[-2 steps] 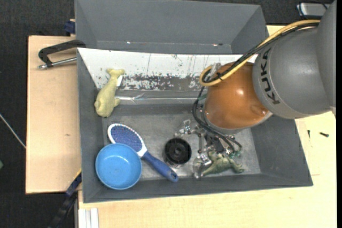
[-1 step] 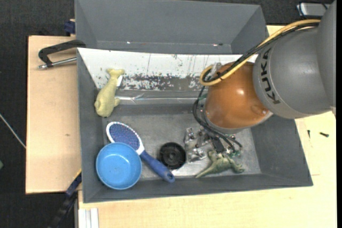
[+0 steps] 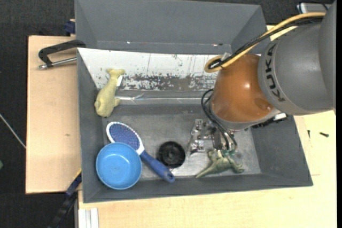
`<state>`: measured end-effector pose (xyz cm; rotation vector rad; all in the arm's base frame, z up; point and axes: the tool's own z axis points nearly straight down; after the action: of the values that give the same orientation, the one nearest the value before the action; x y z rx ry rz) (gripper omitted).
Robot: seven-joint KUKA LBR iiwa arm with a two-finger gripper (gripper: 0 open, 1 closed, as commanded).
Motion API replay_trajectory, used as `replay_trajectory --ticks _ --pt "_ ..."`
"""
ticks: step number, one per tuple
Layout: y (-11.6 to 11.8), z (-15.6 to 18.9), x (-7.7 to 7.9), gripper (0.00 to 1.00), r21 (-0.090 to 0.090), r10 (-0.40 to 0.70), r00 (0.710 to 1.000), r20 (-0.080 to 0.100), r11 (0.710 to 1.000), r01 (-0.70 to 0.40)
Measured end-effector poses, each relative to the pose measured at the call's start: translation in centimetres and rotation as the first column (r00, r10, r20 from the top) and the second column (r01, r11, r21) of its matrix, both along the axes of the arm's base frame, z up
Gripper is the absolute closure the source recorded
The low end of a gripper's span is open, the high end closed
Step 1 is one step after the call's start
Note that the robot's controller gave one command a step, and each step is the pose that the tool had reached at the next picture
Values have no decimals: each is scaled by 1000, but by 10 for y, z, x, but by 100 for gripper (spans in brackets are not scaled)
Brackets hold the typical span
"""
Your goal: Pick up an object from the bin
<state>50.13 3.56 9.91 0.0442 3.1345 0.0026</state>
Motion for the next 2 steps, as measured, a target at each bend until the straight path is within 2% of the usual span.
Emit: replay_trajectory --ticks 1,2 --pt "0 -1 0 0 0 1 1000 -2 1000 -1" --pt "32 2 -9 0 0 126 992 -6 992 -126"
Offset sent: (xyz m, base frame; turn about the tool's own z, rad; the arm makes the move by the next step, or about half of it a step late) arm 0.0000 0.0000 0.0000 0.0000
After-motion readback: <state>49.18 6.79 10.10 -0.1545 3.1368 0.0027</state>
